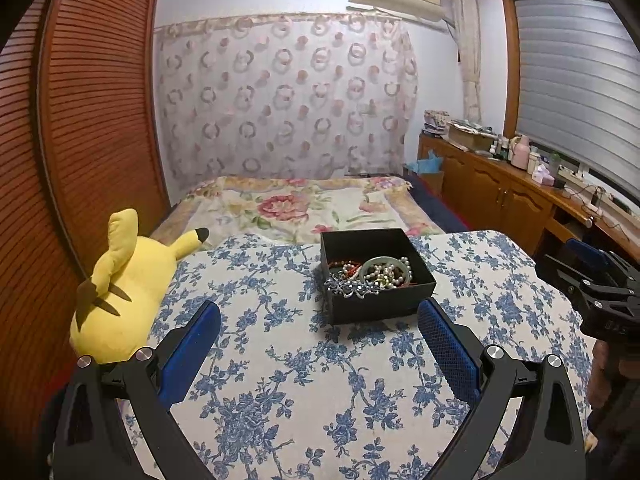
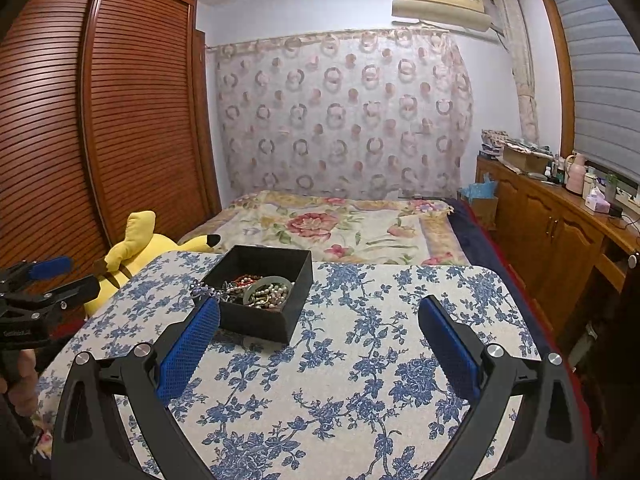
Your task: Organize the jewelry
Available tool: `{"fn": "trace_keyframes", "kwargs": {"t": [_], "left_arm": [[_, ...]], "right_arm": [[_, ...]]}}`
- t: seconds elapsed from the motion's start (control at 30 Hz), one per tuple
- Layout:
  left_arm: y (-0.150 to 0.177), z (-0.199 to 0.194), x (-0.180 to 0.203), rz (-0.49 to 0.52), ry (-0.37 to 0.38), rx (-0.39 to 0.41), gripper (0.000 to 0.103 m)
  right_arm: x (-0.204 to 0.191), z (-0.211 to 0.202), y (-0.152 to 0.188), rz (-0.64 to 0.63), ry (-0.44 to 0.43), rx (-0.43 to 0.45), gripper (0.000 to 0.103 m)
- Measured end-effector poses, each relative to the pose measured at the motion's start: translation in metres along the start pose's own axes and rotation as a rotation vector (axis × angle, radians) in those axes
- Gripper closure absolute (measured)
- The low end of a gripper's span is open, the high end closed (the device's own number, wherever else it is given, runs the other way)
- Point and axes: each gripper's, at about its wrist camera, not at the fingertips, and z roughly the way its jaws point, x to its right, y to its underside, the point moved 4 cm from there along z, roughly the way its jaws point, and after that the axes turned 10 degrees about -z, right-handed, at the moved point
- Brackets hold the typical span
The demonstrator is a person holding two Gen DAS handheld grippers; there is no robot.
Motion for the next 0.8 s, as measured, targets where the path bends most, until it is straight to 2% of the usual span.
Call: {"fn": "trace_keyframes", "kwargs": {"t": [0.8], "left_arm": [[-0.0001, -0.0042, 0.0034, 0.0, 0.008, 0.008, 0.008]], "right_arm": [[0.0015, 0.0001, 0.0014, 0.003, 0.001, 0.001, 0.003]]}}
